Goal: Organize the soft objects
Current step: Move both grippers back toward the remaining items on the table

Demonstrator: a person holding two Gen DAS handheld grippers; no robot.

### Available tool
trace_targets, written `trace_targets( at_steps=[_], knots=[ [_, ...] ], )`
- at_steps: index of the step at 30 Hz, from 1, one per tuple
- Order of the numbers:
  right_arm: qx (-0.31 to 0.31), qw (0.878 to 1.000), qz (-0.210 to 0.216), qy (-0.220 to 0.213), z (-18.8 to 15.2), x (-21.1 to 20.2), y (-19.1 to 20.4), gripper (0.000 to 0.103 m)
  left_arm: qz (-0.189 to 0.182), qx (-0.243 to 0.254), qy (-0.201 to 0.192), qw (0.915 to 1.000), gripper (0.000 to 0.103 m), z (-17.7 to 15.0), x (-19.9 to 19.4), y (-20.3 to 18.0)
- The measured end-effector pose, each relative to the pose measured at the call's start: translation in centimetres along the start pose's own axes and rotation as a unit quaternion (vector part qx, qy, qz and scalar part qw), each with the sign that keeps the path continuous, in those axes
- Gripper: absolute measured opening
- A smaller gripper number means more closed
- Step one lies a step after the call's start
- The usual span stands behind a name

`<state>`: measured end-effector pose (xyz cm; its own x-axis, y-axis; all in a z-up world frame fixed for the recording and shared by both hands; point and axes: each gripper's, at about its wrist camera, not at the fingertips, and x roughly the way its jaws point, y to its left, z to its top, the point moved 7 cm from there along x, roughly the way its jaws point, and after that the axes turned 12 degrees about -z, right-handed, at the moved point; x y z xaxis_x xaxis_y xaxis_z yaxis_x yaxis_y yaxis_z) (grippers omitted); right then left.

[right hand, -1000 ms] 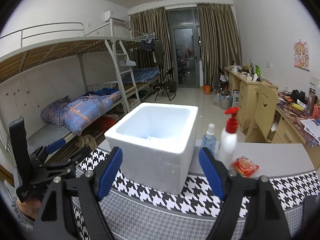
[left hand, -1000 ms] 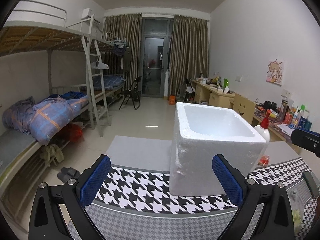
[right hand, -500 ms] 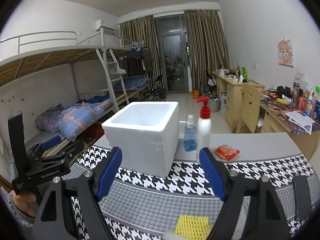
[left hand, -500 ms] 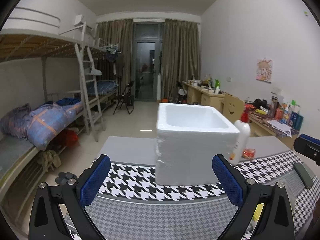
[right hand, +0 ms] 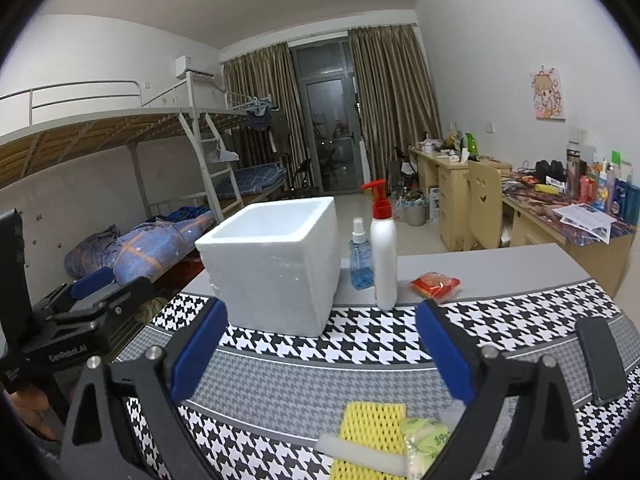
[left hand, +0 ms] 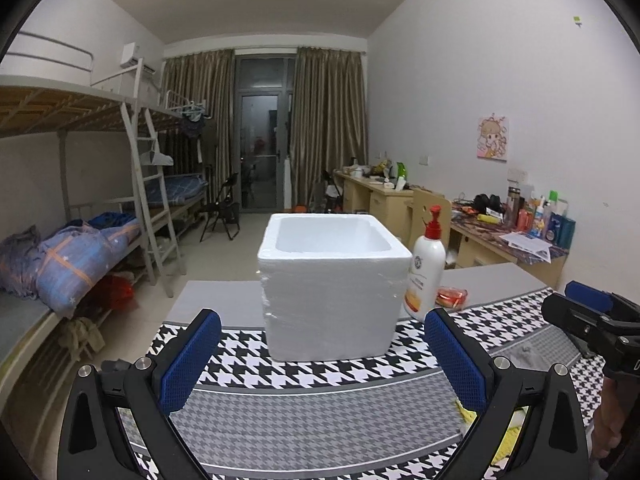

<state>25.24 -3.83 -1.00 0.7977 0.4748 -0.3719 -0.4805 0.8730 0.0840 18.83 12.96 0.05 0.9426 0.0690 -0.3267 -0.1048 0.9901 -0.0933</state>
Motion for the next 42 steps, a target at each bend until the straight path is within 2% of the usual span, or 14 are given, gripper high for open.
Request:
trace_targets(
  at_steps=[9, 15, 27, 38, 42],
  knots=[
    [-0.003, 1.000, -0.019, -0.009, -1.1, -1.4, -1.6, 0.098, -0.008, -0.003, 0.004, 1.0000, 0.102, -0.8, 0.0, -1.2],
    [-0.005, 0.999, -0.042, -0.008, -1.9, -2.2, -3.3, 0.098, -0.029, 0.006, 0.013, 0.9995, 0.102, -1.4, 0.6, -3.1],
    [0.029, 0.995, -0.094, 0.014, -4.0, -4.1, -8.4, 0.098, -0.081, 0.036, 0.046, 0.9950, 0.102, -3.3, 2.3, -8.3],
    [0.021, 0.993, -0.116, 0.027, -5.7, -5.0, -10.1, 0.098, -0.104, 0.044, 0.068, 0.9913, 0.102, -4.9, 2.5, -11.0],
    [0.015, 0.993, -0.111, 0.034, -6.4, -4.8, -10.0, 0.098, -0.106, 0.049, 0.085, 0.9896, 0.102, -5.8, 3.1, -11.6]
  ],
)
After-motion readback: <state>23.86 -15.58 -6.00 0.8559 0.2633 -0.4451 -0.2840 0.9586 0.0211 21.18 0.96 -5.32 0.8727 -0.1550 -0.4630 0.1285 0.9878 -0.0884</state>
